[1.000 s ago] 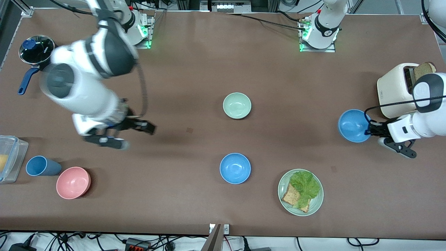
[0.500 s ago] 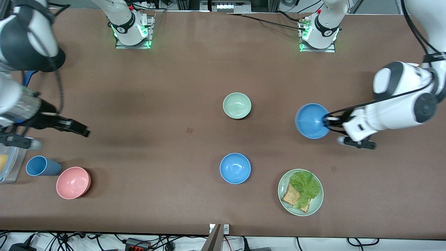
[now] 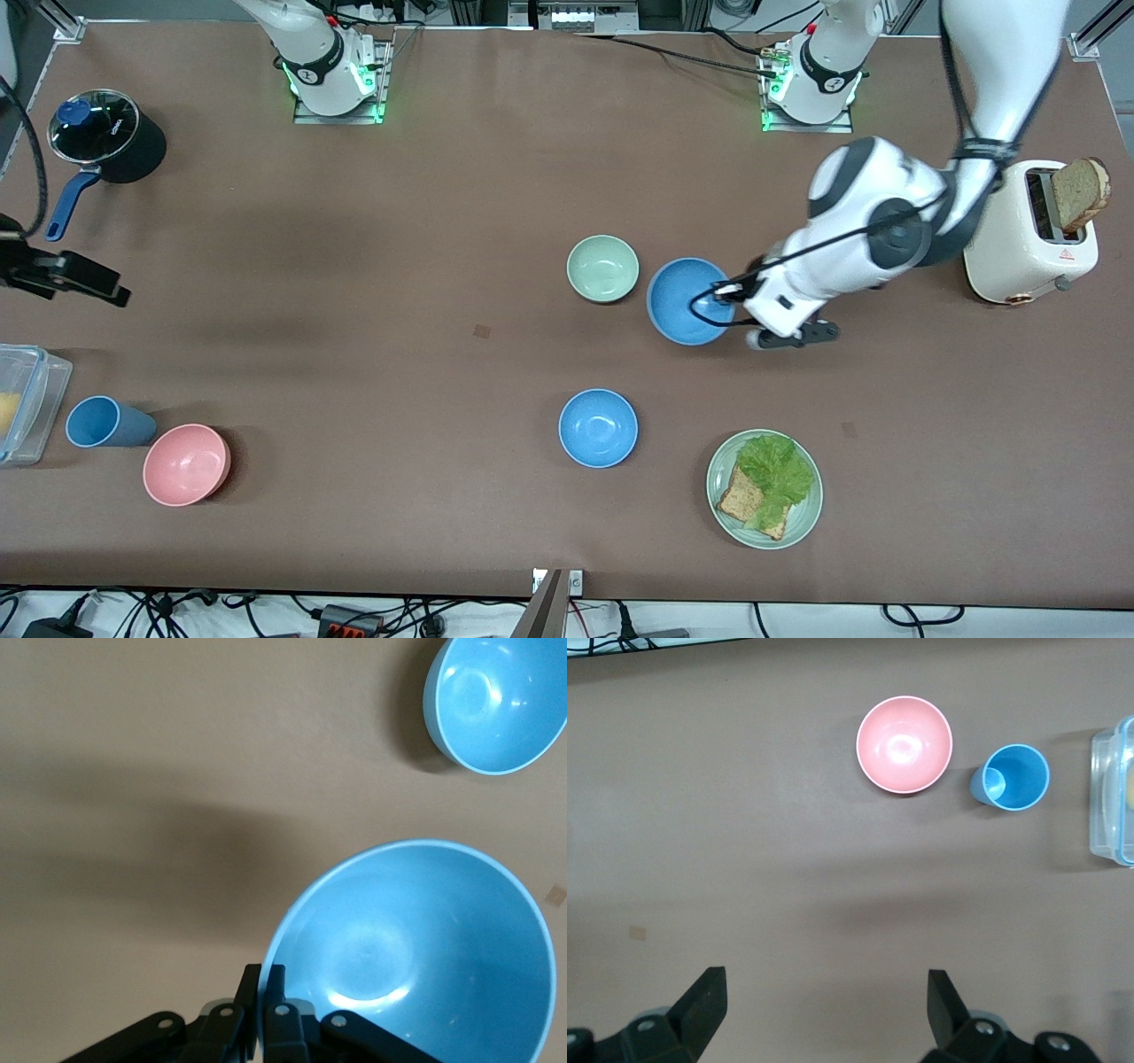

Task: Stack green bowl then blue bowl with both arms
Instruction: 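Carry the blue bowl with the left gripper over the green bowl, then lower the blue bowl into the green bowl with the left gripper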

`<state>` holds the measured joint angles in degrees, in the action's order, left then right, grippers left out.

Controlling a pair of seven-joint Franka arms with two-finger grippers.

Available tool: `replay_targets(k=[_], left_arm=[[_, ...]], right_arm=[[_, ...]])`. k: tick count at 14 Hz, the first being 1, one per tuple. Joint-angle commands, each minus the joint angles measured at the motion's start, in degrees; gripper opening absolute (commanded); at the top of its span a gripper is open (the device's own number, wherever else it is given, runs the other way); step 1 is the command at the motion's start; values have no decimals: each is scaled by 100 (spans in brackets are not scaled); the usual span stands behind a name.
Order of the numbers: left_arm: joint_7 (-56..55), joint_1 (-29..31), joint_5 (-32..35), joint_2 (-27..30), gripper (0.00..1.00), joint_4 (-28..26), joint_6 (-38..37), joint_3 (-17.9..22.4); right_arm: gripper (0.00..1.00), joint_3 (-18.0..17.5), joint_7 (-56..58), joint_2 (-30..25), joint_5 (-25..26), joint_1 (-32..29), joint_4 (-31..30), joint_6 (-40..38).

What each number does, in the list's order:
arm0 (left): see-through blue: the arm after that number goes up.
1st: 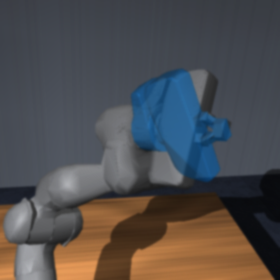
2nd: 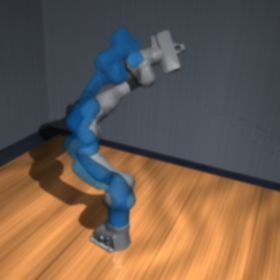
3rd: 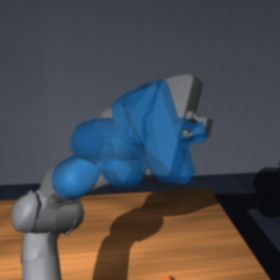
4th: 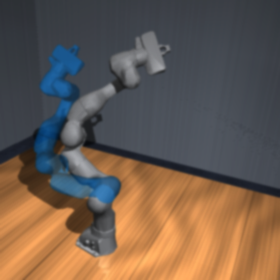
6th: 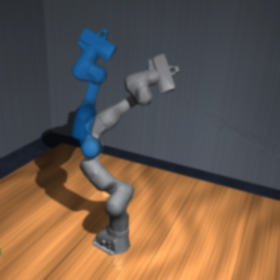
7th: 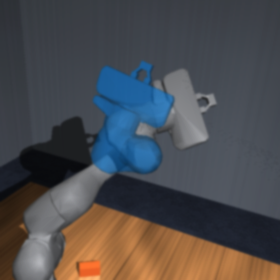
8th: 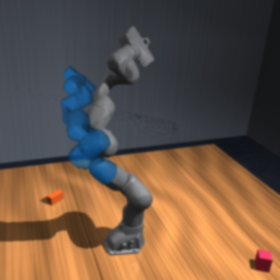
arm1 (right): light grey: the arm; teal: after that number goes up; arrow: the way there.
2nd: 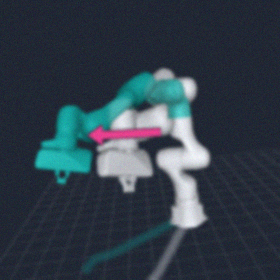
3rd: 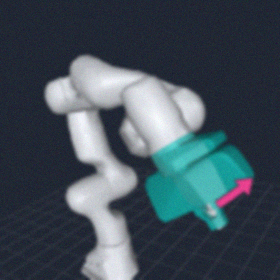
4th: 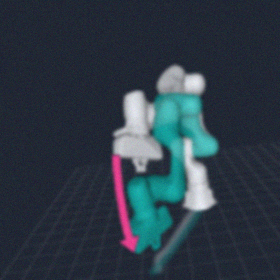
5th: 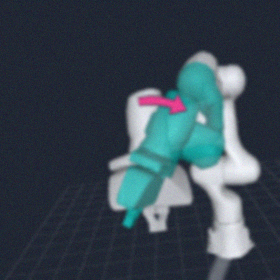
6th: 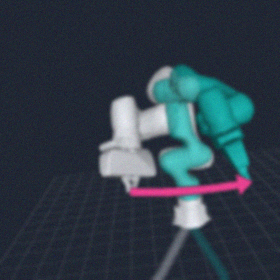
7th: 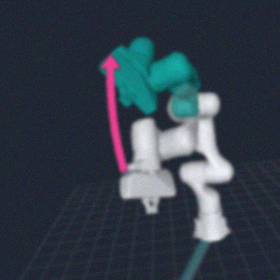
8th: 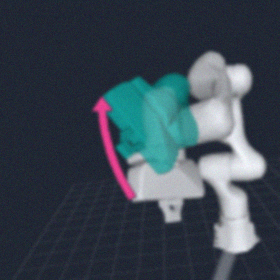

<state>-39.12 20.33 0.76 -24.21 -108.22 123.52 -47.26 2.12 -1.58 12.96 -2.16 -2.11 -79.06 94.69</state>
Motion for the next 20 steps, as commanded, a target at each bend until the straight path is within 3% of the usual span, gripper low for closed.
replay_targets(k=[1,4,7,13,18,20], left_arm=[[-684,-116,-14,145,0,-610,715,-222],[-1104,-291,-5,268,0,-1077,1235,-301],[-1520,-626,30,233,0,-1148,1498,-310],[-1564,-784,39,172,0,-1473,1878,-284],[-2090,-978,837,-101,0,-1474,2018,-205],[-2153,-996,952,-223,0,-1474,2071,-196]], right_arm=[[100,-54,88,-180,102,-61,-162,-65],[100,-98,236,-215,102,-219,-188,-91],[100,-89,282,-268,102,-184,-276,-100],[100,-107,273,-891,348,-79,-1172,-12],[100,-98,308,-1304,348,-88,-1901,462],[100,-98,334,-1340,348,-88,-1920,471]])
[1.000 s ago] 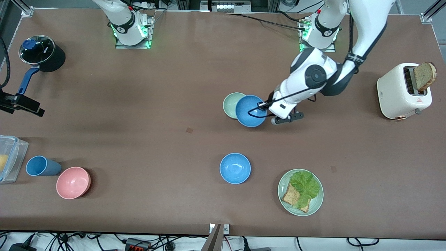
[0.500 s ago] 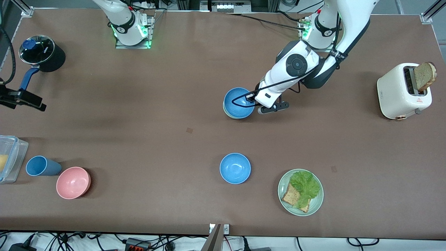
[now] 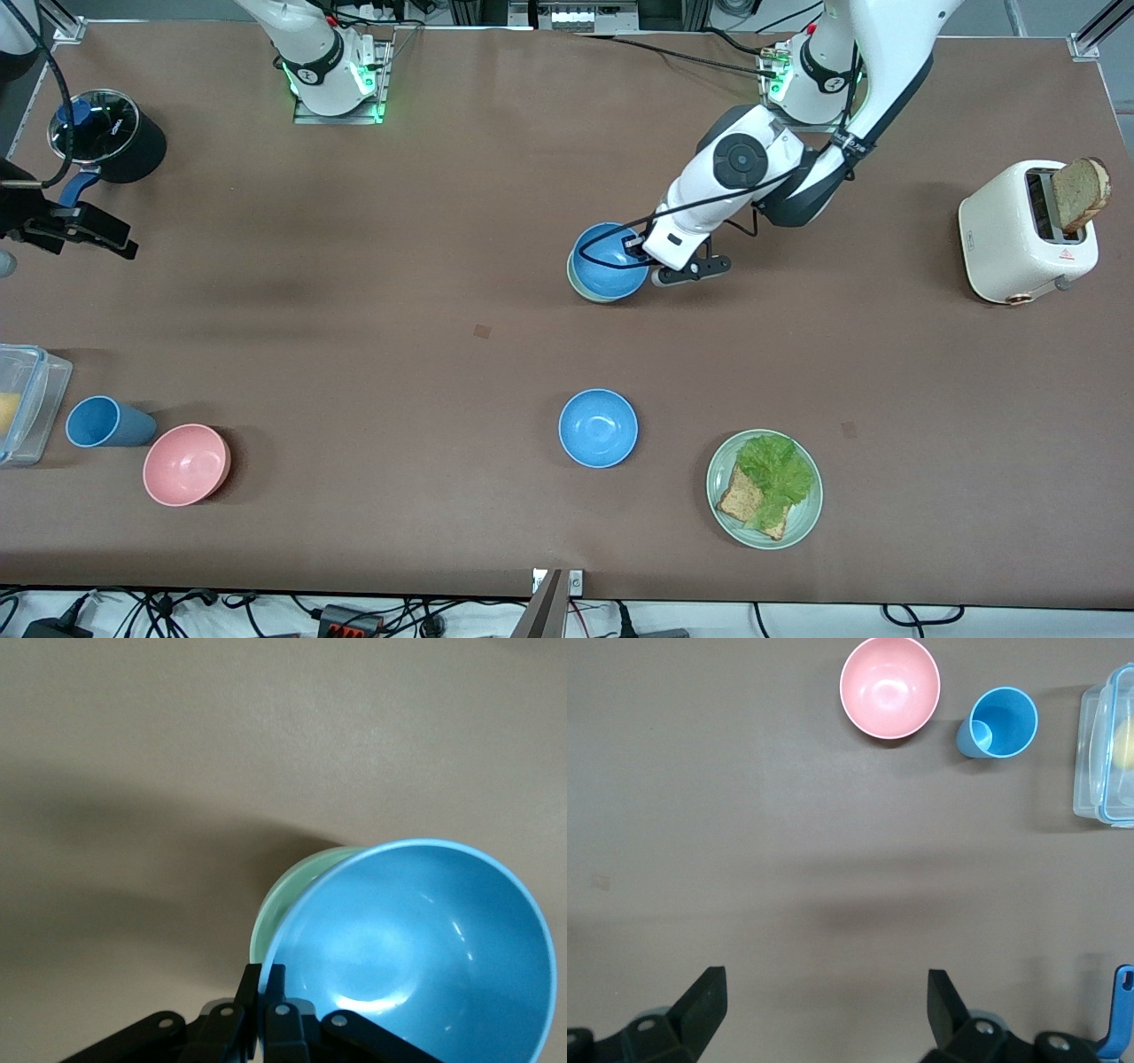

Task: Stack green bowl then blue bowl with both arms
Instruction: 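Lower the blue bowl into the green bowl with the left gripper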

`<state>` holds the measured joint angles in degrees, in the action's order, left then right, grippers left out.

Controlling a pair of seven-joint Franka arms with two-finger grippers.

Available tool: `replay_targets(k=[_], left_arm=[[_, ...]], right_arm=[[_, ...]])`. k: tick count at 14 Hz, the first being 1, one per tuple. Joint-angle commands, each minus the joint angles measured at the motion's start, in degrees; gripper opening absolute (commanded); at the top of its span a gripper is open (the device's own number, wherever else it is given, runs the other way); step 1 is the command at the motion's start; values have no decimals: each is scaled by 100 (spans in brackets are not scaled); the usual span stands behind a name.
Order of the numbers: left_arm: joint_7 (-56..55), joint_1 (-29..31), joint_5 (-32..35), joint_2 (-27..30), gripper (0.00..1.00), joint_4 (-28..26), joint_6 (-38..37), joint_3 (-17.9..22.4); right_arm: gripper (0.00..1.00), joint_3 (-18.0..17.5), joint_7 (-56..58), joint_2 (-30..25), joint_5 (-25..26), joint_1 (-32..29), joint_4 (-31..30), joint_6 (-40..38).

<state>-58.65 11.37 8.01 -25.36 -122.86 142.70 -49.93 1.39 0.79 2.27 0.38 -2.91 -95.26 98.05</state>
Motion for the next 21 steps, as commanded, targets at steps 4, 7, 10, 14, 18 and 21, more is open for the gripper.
replay_targets(k=[4,7,10,14,18,21], left_arm=[[-244,-109,525,-249,0,-10,223,114],[-638,-153,842,-320,9,-1,223,123],[-648,-83,860,-285,36,78,-4,124],[-604,-30,860,-92,43,612,-1048,45],[-517,810,834,-83,43,1062,-1639,-804],[403,1664,825,-92,46,1071,-1754,-1256]], right_arm=[[100,-25,114,-210,94,1,-230,144],[100,-25,149,-148,85,-8,-195,135],[100,-25,255,-52,85,-43,-115,91],[100,-34,176,-78,67,79,-10,109],[100,-34,176,-78,32,80,-1,91],[100,-34,255,-95,32,80,-1,82]])
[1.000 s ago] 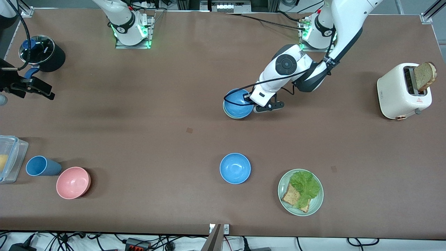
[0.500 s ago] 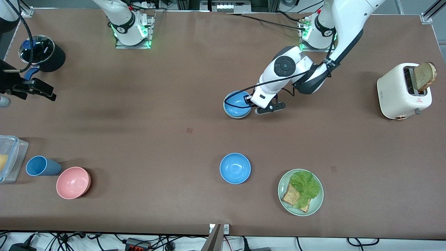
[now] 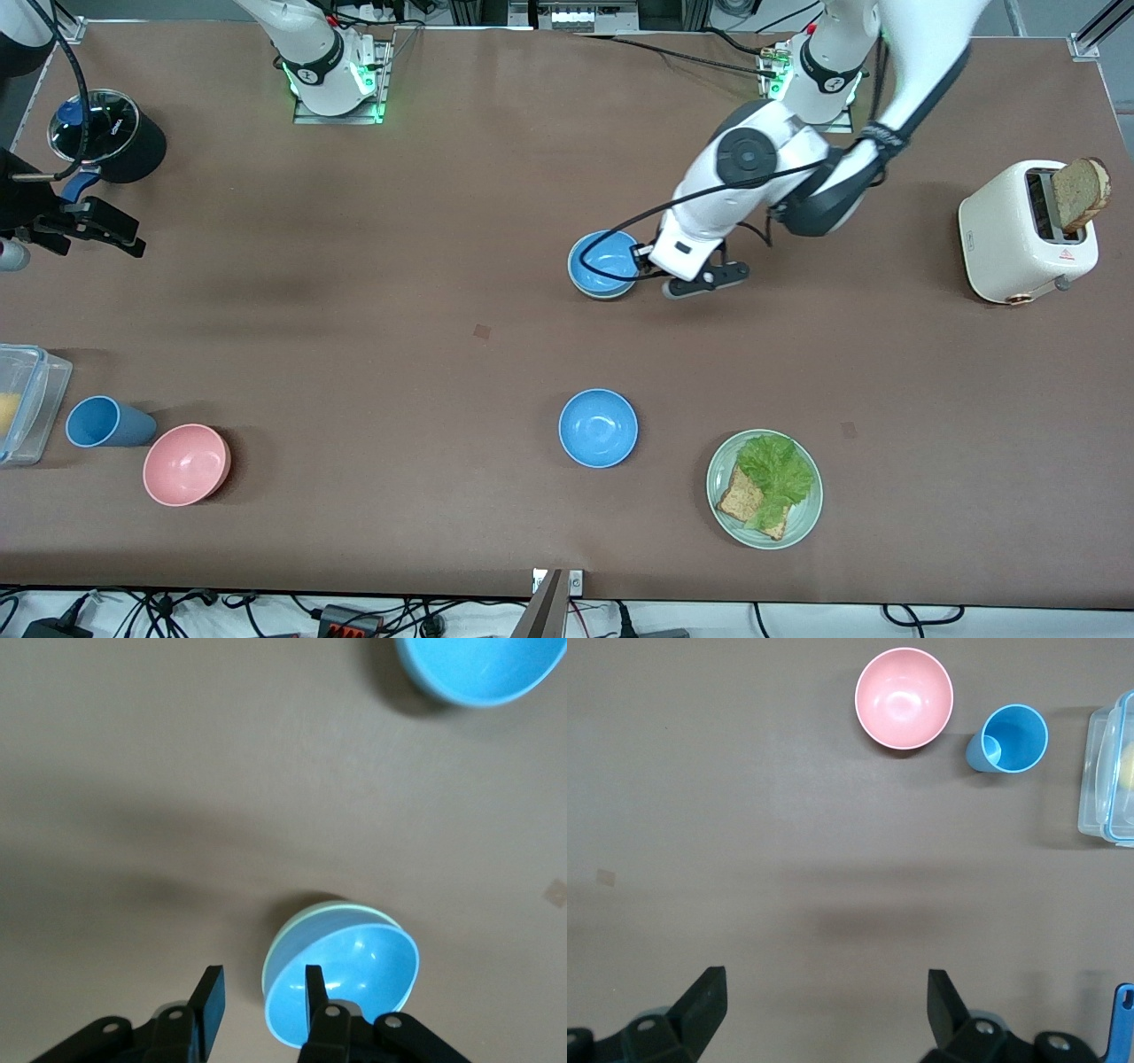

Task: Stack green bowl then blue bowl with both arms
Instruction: 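Open the left gripper and lift it away from the stacked bowls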

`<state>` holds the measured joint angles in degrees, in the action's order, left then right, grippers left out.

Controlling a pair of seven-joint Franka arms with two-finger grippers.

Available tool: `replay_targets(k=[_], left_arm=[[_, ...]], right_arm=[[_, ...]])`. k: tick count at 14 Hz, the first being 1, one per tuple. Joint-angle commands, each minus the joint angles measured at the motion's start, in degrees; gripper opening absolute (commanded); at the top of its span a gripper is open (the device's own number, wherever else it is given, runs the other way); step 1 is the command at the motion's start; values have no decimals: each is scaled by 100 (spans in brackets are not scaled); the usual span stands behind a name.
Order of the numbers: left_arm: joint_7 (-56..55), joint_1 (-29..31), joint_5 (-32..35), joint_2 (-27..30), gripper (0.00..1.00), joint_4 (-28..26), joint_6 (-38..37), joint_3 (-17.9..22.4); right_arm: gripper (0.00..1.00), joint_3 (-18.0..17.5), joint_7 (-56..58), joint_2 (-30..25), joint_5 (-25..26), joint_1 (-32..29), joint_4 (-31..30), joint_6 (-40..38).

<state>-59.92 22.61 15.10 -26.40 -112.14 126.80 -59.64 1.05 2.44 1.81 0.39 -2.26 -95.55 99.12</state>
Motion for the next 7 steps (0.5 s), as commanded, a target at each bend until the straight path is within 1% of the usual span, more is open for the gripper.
replay_targets(k=[1,3,5,6,7], left_arm=[[777,690,98,12,46,69,-251,-328],[1348,771,72,-5,49,410,-654,-373],[2102,823,72,-49,54,745,-1059,-346],[2516,858,63,-14,58,842,-1182,-320],[2824,937,54,12,65,878,-1262,-259]], right_arm=[[100,0,90,-49,31,15,27,-59],[100,0,81,-49,31,15,27,-95],[100,0,29,-49,66,23,27,-86],[100,0,11,-58,58,23,27,-86],[100,0,11,-75,58,23,27,-86]])
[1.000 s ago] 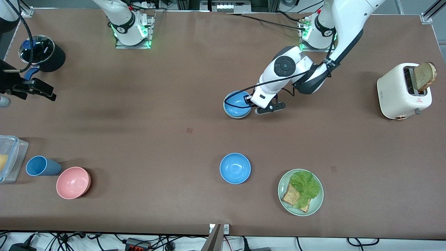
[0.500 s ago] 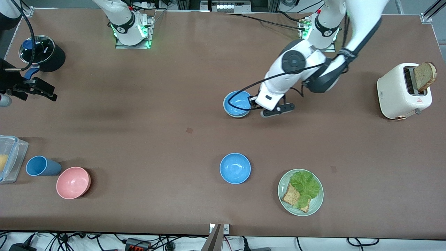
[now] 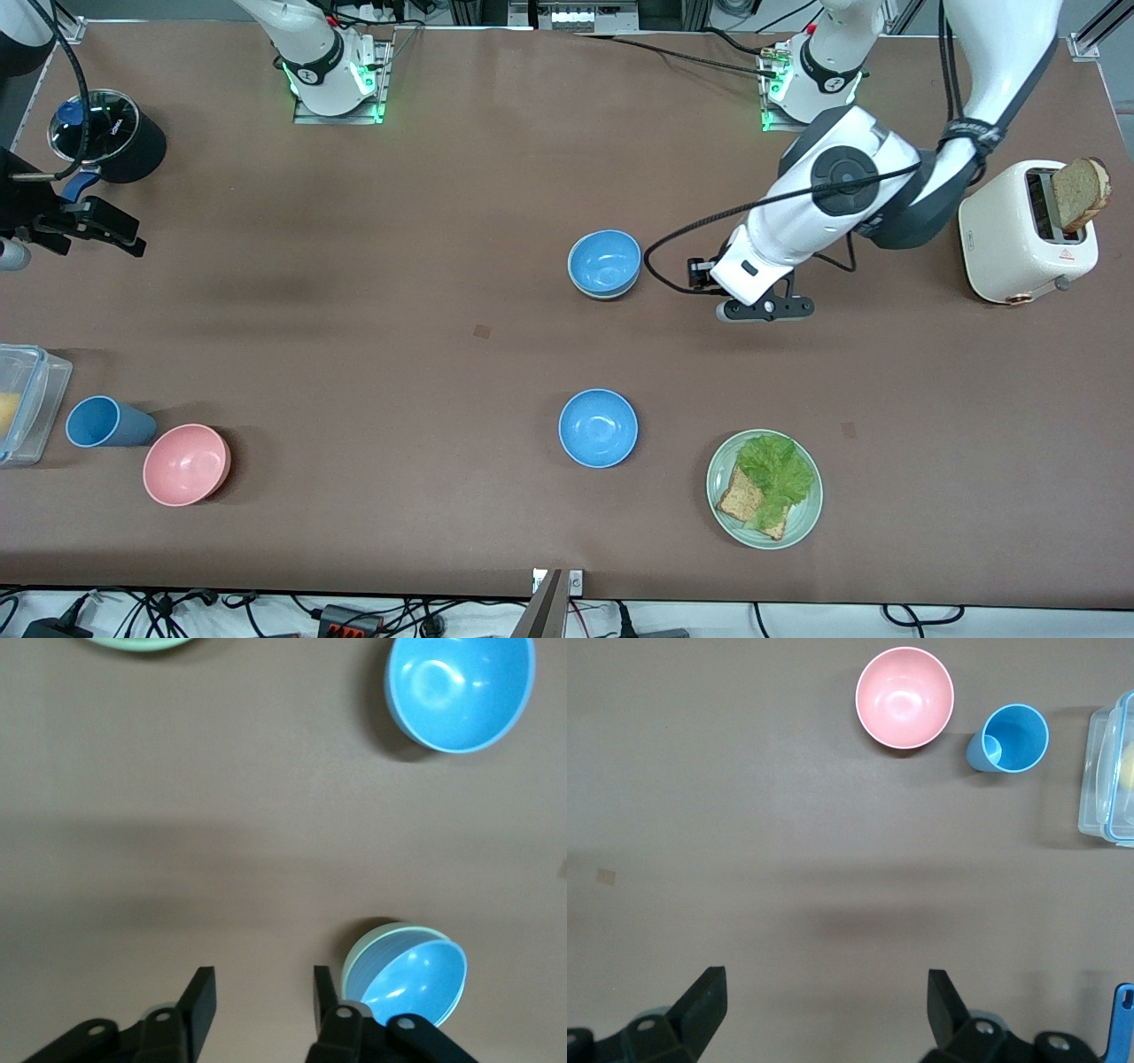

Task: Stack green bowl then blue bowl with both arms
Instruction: 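Open the left gripper and lift it away from the stacked bowls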

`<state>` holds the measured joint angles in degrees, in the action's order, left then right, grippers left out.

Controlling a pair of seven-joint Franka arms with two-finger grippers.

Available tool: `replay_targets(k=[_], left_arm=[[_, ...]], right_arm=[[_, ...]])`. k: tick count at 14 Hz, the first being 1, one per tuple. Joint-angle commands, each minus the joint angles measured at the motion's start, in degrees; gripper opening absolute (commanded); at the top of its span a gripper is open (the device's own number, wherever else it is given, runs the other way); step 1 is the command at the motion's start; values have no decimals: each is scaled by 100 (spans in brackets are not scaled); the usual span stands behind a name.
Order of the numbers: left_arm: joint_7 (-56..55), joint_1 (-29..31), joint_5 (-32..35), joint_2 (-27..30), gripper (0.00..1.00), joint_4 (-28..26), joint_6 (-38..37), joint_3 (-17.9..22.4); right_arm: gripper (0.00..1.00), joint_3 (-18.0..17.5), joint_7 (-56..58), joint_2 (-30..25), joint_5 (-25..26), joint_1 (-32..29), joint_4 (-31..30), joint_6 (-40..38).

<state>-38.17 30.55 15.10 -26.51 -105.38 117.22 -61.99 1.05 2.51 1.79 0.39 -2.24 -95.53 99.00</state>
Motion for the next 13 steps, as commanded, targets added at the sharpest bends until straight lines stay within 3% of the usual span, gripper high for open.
replay_targets(k=[1,3,5,6,8,11,12,13], left_arm=[[1140,179,-59,145,65,263,-401,150],[2317,40,-1074,715,65,264,-507,921],[3539,-529,-1798,1217,71,229,-847,2167],[3831,-898,-1870,1419,100,229,-1128,2747],[3887,-1418,-1879,1762,100,238,-1446,3681],[3869,-1516,-1871,2097,100,211,-1465,4447],[3835,-1751,-1810,2220,100,203,-1465,4711],[3808,-2137,-1792,2386,100,159,-1465,5227]], right_arm=[[100,0,-5,-74,58,22,26,-74],[100,0,-14,-74,49,22,26,-82],[100,0,-14,-82,22,22,26,-91],[100,0,-23,-83,14,13,17,-91],[100,9,-23,-83,14,13,17,-100],[100,9,-32,-83,5,4,8,-109],[100,9,-32,-109,13,13,8,-100],[100,9,-32,-118,22,21,8,-100]])
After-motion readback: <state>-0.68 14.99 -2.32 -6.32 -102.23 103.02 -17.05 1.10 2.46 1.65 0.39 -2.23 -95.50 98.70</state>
